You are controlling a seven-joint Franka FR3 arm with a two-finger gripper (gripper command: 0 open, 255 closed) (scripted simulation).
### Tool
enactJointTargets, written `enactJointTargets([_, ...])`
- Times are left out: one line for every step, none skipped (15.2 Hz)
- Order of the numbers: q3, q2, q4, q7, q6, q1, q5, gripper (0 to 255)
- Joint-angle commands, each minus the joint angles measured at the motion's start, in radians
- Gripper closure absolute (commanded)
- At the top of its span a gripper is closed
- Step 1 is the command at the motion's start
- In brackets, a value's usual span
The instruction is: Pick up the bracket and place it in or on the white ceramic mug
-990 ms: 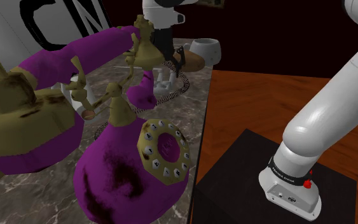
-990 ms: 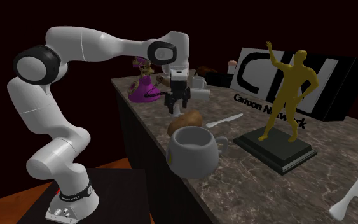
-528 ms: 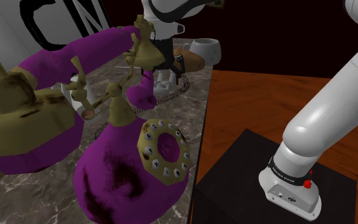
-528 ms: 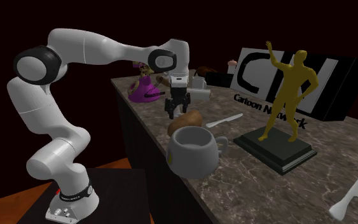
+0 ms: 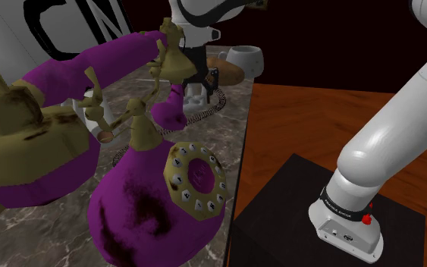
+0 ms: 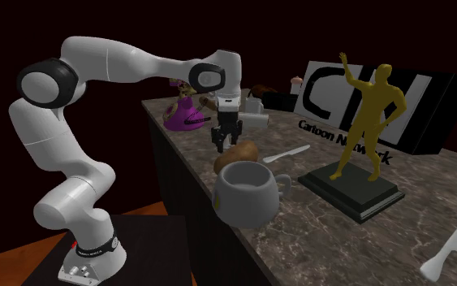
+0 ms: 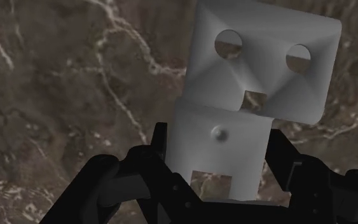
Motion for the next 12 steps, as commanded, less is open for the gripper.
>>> enactJointTargets([0.0, 0.0, 0.0, 0.0, 0.0, 0.0, 0.0, 255])
enactJointTargets([0.0, 0.0, 0.0, 0.0, 0.0, 0.0, 0.0, 255])
enactJointTargets([0.0, 0.0, 0.0, 0.0, 0.0, 0.0, 0.0, 255])
enactJointTargets([0.0, 0.0, 0.0, 0.0, 0.0, 0.0, 0.0, 255])
enactJointTargets([0.0, 0.0, 0.0, 0.0, 0.0, 0.0, 0.0, 255])
enactJointTargets([0.0, 0.001, -0.001, 0.0, 0.0, 0.0, 0.0, 255])
enactJointTargets([0.0, 0.0, -0.001, 0.0, 0.0, 0.0, 0.0, 255])
enactJointTargets([-0.001, 0.0, 0.013, 0.0, -0.013, 0.0, 0.0, 255])
enactJointTargets([-0.001, 0.001, 0.027, 0.001, -0.027, -0.001, -0.001, 255])
enactJointTargets([-0.002, 0.002, 0.041, 0.001, -0.04, -0.001, -0.002, 255])
enactJointTargets([-0.002, 0.003, 0.055, 0.002, -0.054, -0.002, -0.002, 255])
enactJointTargets([-0.003, 0.004, 0.07, 0.003, -0.067, -0.002, -0.003, 255])
